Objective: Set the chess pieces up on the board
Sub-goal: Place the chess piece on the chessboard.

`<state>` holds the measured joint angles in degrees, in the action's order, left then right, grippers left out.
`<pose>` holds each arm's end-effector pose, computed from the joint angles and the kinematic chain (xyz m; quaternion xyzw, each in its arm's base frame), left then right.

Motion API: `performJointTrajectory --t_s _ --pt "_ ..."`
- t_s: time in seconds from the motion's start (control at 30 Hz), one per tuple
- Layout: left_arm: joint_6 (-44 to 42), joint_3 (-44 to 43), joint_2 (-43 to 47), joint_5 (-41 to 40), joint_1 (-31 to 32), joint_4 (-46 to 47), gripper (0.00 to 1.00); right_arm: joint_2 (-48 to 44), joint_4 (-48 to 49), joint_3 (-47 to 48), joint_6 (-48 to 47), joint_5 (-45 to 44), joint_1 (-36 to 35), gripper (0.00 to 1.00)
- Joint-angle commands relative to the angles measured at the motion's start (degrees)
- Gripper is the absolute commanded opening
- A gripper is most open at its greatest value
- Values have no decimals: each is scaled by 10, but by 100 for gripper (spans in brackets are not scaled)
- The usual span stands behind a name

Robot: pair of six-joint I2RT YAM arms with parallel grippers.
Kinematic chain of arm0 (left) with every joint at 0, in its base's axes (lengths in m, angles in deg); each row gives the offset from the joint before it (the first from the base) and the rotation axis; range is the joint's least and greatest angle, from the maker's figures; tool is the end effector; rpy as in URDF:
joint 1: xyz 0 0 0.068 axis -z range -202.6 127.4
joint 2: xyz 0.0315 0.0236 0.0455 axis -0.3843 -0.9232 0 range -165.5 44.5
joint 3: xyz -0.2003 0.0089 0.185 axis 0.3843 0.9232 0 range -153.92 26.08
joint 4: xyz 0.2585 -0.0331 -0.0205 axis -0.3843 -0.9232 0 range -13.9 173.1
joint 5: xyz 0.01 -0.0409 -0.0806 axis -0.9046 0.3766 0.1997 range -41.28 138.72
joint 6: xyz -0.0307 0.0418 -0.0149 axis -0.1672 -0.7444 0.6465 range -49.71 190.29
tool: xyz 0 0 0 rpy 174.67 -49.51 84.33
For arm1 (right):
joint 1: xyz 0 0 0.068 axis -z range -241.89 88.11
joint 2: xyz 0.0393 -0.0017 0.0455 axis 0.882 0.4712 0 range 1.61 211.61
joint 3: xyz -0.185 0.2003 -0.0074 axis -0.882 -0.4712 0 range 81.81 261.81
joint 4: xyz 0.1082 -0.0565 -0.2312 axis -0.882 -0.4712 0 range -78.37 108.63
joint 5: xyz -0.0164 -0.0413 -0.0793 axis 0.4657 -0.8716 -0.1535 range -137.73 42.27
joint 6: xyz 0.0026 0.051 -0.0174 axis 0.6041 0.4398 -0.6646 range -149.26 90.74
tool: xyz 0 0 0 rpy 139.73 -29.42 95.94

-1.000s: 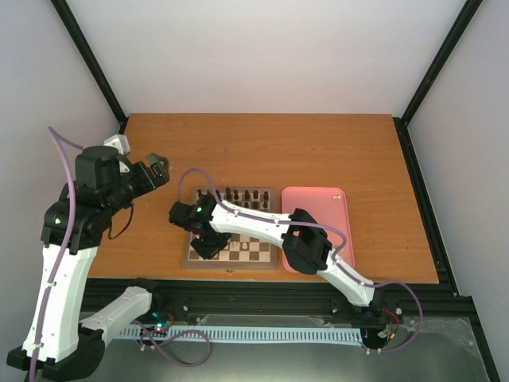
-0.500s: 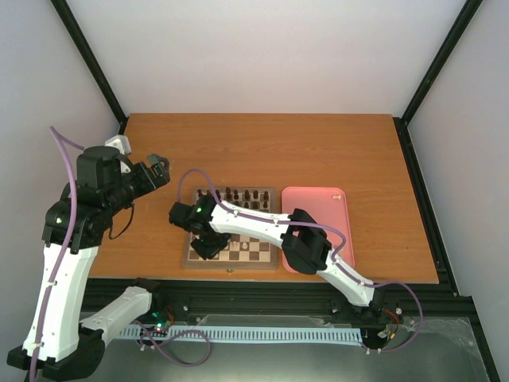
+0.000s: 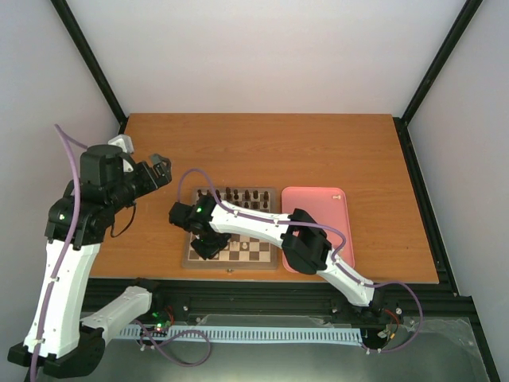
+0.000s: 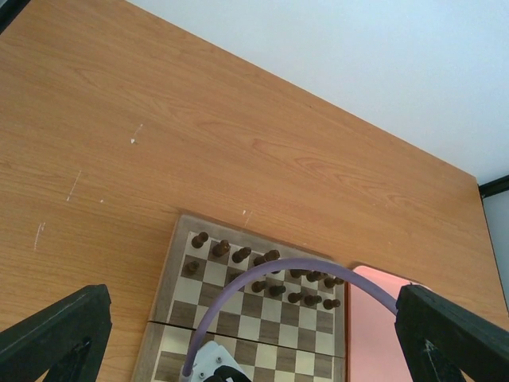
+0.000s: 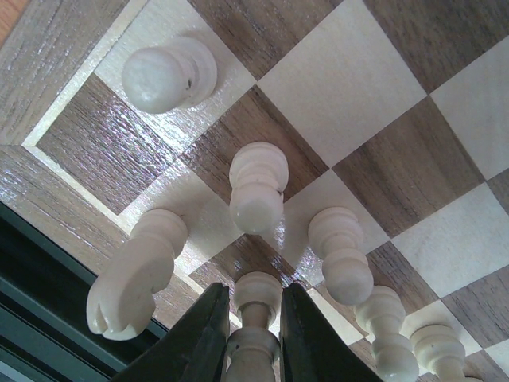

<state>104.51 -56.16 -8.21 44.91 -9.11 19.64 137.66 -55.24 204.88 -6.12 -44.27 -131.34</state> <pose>0.1313 -0.0290 0.4353 -0.1740 0.8650 -0.1631 0.4415 0.1624 0.4392 0.1908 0.3937 -0.9183 -0.0408 0.0028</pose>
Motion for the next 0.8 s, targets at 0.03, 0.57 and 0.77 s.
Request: performJointTrajectory --t_s 0.03,0.57,0.77 --pt "-10 -4 0 8 -4 6 100 -3 0 6 -3 -6 1 20" --pt "-13 1 0 10 -4 6 100 1 3 15 -3 1 1 20" --pt "-13 3 1 9 -4 5 100 4 3 17 -5 7 1 20"
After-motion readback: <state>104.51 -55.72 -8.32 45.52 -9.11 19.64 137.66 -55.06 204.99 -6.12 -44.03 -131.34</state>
